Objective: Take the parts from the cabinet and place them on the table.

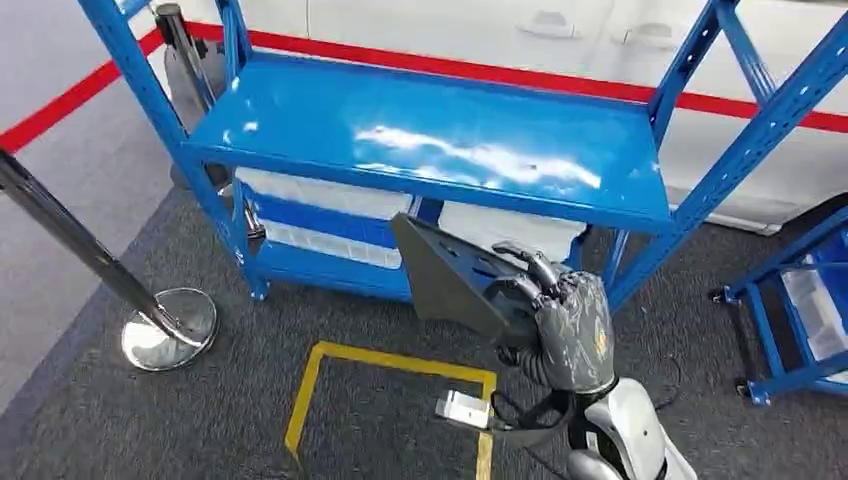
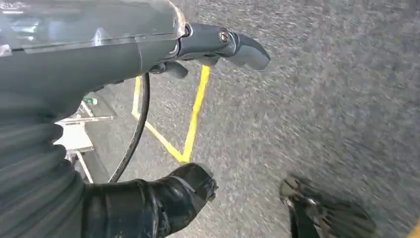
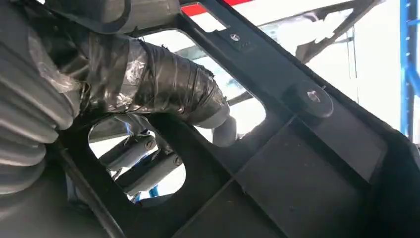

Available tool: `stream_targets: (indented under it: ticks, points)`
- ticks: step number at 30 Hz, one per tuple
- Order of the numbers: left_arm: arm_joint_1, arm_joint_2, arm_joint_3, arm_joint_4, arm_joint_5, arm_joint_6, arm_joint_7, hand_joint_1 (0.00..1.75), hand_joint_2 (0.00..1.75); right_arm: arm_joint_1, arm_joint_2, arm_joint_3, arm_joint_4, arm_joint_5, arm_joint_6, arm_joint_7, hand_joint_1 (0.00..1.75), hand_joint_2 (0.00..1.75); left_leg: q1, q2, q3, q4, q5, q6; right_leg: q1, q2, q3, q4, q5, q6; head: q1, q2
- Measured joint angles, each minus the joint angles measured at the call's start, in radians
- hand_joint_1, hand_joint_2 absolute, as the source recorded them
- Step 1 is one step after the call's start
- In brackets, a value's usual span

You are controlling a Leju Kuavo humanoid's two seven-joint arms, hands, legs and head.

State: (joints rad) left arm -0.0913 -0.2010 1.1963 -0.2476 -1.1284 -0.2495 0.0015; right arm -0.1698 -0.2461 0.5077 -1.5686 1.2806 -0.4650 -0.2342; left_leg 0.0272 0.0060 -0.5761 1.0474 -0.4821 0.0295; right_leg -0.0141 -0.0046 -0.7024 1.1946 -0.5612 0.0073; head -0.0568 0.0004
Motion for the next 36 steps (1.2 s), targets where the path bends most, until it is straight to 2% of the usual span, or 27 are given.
stream_targets:
  ticks: [1, 2, 3, 4, 6, 7, 8, 9, 12, 13, 14, 16, 17, 18, 19, 21, 22, 23, 24, 26, 28, 30, 31, 32, 33, 34, 36]
  points:
    - [0.000, 0.001, 0.000, 0.000, 0.000, 0.000, 0.000, 0.00, 1.75, 0.000, -0.001, 0.000, 0.000, 0.000, 0.001, 0.000, 1.75, 1.75, -0.003, 0.001, -0.016, 0.000, 0.013, 0.004, 0.000, 0.001, -0.017, 0.079, -0.050, 0.001, 0.000, 0.000]
    - [0.000, 0.002, 0.000, 0.000, -0.001, 0.000, 0.000, 0.00, 1.75, 0.001, -0.001, 0.000, 0.000, -0.001, 0.003, 0.002, 1.75, 1.75, -0.007, 0.002, -0.033, 0.001, 0.025, 0.004, 0.000, 0.001, -0.025, 0.138, -0.069, 0.000, 0.000, 0.000]
    - [0.000, 0.002, 0.000, 0.000, -0.001, 0.000, 0.000, 0.00, 1.75, 0.001, -0.001, 0.000, 0.000, -0.003, 0.006, 0.002, 1.75, 1.75, -0.008, 0.002, -0.047, 0.001, 0.035, 0.004, 0.001, 0.001, -0.018, 0.160, -0.057, -0.003, -0.001, 0.000]
    - [0.000, 0.002, 0.000, 0.000, -0.001, 0.000, 0.002, 0.00, 1.75, 0.001, -0.001, 0.000, 0.000, -0.006, 0.009, 0.003, 1.75, 1.75, -0.010, 0.002, -0.063, 0.001, 0.047, 0.003, 0.003, 0.003, 0.008, 0.147, -0.022, -0.007, 0.000, 0.000]
    - [0.000, 0.002, 0.000, 0.000, -0.002, 0.000, 0.003, 0.00, 1.75, 0.001, 0.000, 0.000, 0.000, -0.012, 0.020, 0.010, 1.75, 1.75, -0.009, 0.002, -0.085, 0.002, 0.068, 0.000, 0.011, 0.003, 0.112, 0.025, 0.048, -0.020, 0.000, 0.000]
    - [-0.001, 0.001, 0.000, 0.000, -0.002, 0.000, 0.003, 0.00, 1.75, -0.001, -0.001, -0.001, -0.002, -0.015, 0.022, 0.013, 1.75, 1.75, -0.007, 0.002, -0.091, 0.001, 0.078, -0.003, 0.020, 0.003, 0.193, -0.081, 0.043, -0.031, 0.000, 0.000]
    - [0.000, -0.003, 0.000, 0.000, -0.001, 0.000, 0.003, 0.00, 1.75, -0.005, 0.000, -0.002, -0.005, -0.018, 0.029, 0.021, 1.75, 1.75, -0.009, 0.002, -0.095, 0.002, 0.086, -0.010, 0.028, 0.002, 0.242, -0.168, 0.006, -0.039, 0.000, 0.000]
    - [0.000, -0.003, 0.000, 0.000, 0.001, 0.000, 0.003, 0.00, 1.75, -0.008, 0.000, -0.004, -0.008, -0.019, 0.036, 0.025, 1.75, 1.75, -0.004, 0.004, -0.095, -0.003, 0.099, -0.016, 0.028, 0.002, 0.253, -0.191, 0.000, -0.033, -0.001, 0.000]
    - [0.002, -0.003, 0.000, 0.000, 0.007, 0.002, 0.003, 0.00, 1.75, -0.009, 0.001, -0.015, -0.010, -0.042, 0.100, 0.056, 1.75, 1.75, -0.001, 0.004, -0.091, -0.036, 0.142, -0.033, 0.037, 0.003, 0.229, -0.206, 0.041, -0.045, -0.001, 0.000]
    - [0.001, 0.000, 0.000, 0.000, 0.009, 0.002, 0.003, 0.00, 1.75, -0.009, 0.008, -0.018, -0.009, -0.047, 0.116, 0.062, 1.75, 1.75, 0.000, 0.001, -0.103, -0.027, 0.128, -0.034, 0.017, -0.003, 0.227, -0.226, 0.065, -0.046, -0.001, 0.000]
    - [0.002, 0.000, 0.000, 0.000, 0.011, 0.003, 0.003, 0.00, 1.75, -0.013, 0.010, -0.020, -0.009, -0.049, 0.128, 0.064, 1.75, 1.75, -0.008, -0.003, -0.116, -0.004, 0.072, -0.036, 0.023, -0.002, 0.214, -0.238, 0.082, -0.053, 0.000, 0.000]
    - [0.003, 0.000, 0.000, 0.000, 0.015, 0.003, 0.005, 0.00, 1.75, -0.014, 0.015, -0.024, -0.009, -0.054, 0.136, 0.070, 1.75, 1.75, -0.007, -0.004, -0.142, 0.126, -0.063, -0.041, 0.024, -0.003, 0.181, -0.234, 0.110, -0.057, -0.002, 0.000]
    - [0.004, 0.001, 0.000, 0.000, 0.015, 0.003, 0.005, 0.00, 1.75, -0.014, 0.017, -0.024, -0.009, -0.054, 0.140, 0.070, 1.75, 1.75, -0.007, -0.005, -0.153, 0.202, -0.097, -0.045, 0.025, -0.004, 0.162, -0.231, 0.122, -0.057, -0.002, 0.000]
    - [0.004, 0.002, 0.000, 0.000, 0.016, 0.003, 0.005, 0.00, 1.75, -0.014, 0.018, -0.024, -0.009, -0.056, 0.144, 0.070, 1.75, 1.75, -0.007, -0.004, -0.156, 0.255, -0.094, -0.047, 0.025, -0.005, 0.144, -0.226, 0.133, -0.056, -0.001, 0.000]
    - [0.004, 0.002, 0.000, 0.000, 0.016, 0.003, 0.005, 0.00, 1.75, -0.013, 0.018, -0.025, -0.008, -0.059, 0.147, 0.070, 1.75, 1.75, -0.006, -0.004, -0.149, 0.284, -0.061, -0.050, 0.024, -0.002, 0.124, -0.223, 0.146, -0.052, -0.002, 0.000]
    - [0.004, 0.002, 0.000, 0.000, 0.019, 0.003, 0.005, 0.00, 1.75, -0.014, 0.018, -0.027, -0.007, -0.066, 0.165, 0.069, 1.75, 1.75, -0.003, -0.009, -0.072, 0.223, 0.024, -0.050, 0.021, 0.008, 0.080, -0.208, 0.172, -0.041, -0.002, 0.000]
    - [0.004, 0.002, 0.000, 0.000, 0.019, 0.003, 0.005, 0.00, 1.75, -0.014, 0.018, -0.027, -0.007, -0.072, 0.170, 0.068, 1.75, 1.75, -0.001, -0.021, -0.016, 0.156, 0.023, -0.049, 0.019, 0.013, 0.063, -0.200, 0.181, -0.037, -0.002, 0.000]
    - [0.004, 0.002, 0.001, 0.000, 0.019, 0.003, 0.005, 0.00, 1.75, -0.015, 0.019, -0.028, -0.008, -0.076, 0.176, 0.068, 1.75, 1.75, 0.000, -0.059, 0.070, 0.053, -0.016, -0.046, 0.020, 0.018, 0.046, -0.188, 0.187, -0.030, -0.002, 0.000]
    - [0.005, 0.002, 0.001, 0.000, 0.019, 0.003, 0.004, 0.00, 1.75, -0.020, 0.019, -0.029, -0.008, -0.080, 0.182, 0.068, 1.75, 1.75, -0.003, -0.072, 0.133, -0.054, -0.062, -0.042, 0.024, 0.022, 0.036, -0.174, 0.194, -0.026, 0.000, 0.000]
    - [0.008, 0.002, 0.001, 0.000, 0.020, 0.002, 0.003, 0.00, 1.75, -0.021, 0.019, -0.030, -0.008, -0.084, 0.188, 0.068, 1.75, 1.75, -0.011, -0.058, 0.118, -0.048, -0.064, -0.037, 0.022, 0.039, 0.027, -0.175, 0.218, -0.019, 0.000, 0.000]
    - [0.007, 0.001, 0.001, 0.000, 0.022, 0.002, 0.003, 0.00, 1.75, -0.018, 0.019, -0.031, -0.007, -0.090, 0.199, 0.068, 1.75, 1.75, -0.004, -0.025, 0.104, -0.050, -0.046, -0.015, 0.014, 0.048, 0.016, -0.164, 0.215, -0.009, -0.001, 0.000]
    - [0.006, 0.002, 0.001, 0.000, 0.022, 0.001, 0.003, 0.00, 1.75, -0.019, 0.019, -0.032, -0.007, -0.092, 0.200, 0.068, 1.75, 1.75, -0.007, -0.006, 0.084, -0.049, -0.027, 0.004, 0.012, 0.023, -0.011, -0.095, 0.112, -0.002, 0.002, 0.000]
    - [0.008, 0.002, 0.001, 0.000, 0.022, 0.001, 0.003, 0.00, 1.75, -0.019, 0.020, -0.032, -0.007, -0.093, 0.200, 0.068, 1.75, 1.75, -0.009, 0.008, 0.068, -0.048, -0.013, 0.005, 0.007, 0.016, -0.034, -0.002, 0.035, 0.007, 0.002, 0.000]
    - [0.008, 0.003, 0.001, 0.000, 0.022, 0.001, 0.003, 0.00, 1.75, -0.018, 0.020, -0.032, -0.007, -0.094, 0.200, 0.068, 1.75, 1.75, -0.010, 0.018, 0.053, -0.047, -0.001, 0.006, 0.005, 0.013, -0.047, 0.069, -0.001, 0.011, 0.001, 0.000]
    - [0.008, 0.004, 0.001, -0.001, 0.022, 0.001, 0.003, 0.00, 1.75, -0.017, 0.020, -0.032, -0.006, -0.093, 0.201, 0.068, 1.75, 1.75, -0.010, 0.029, 0.036, -0.045, 0.009, 0.006, 0.001, 0.012, -0.052, 0.124, -0.008, 0.015, 0.002, 0.000]
    - [0.008, 0.005, 0.002, -0.001, 0.022, 0.002, 0.003, 0.00, 1.75, -0.016, 0.020, -0.032, -0.005, -0.094, 0.205, 0.068, 1.75, 1.75, -0.011, 0.040, 0.019, -0.043, 0.020, 0.005, 0.000, 0.010, -0.042, 0.145, 0.017, 0.017, 0.001, 0.000]
    - [0.007, 0.006, 0.002, -0.001, 0.025, 0.001, 0.003, 0.00, 1.75, -0.018, 0.020, -0.032, -0.005, -0.100, 0.214, 0.068, 1.75, 1.75, -0.010, 0.060, -0.013, -0.036, 0.038, 0.000, -0.001, 0.003, 0.037, 0.070, 0.098, 0.016, 0.002, 0.000]
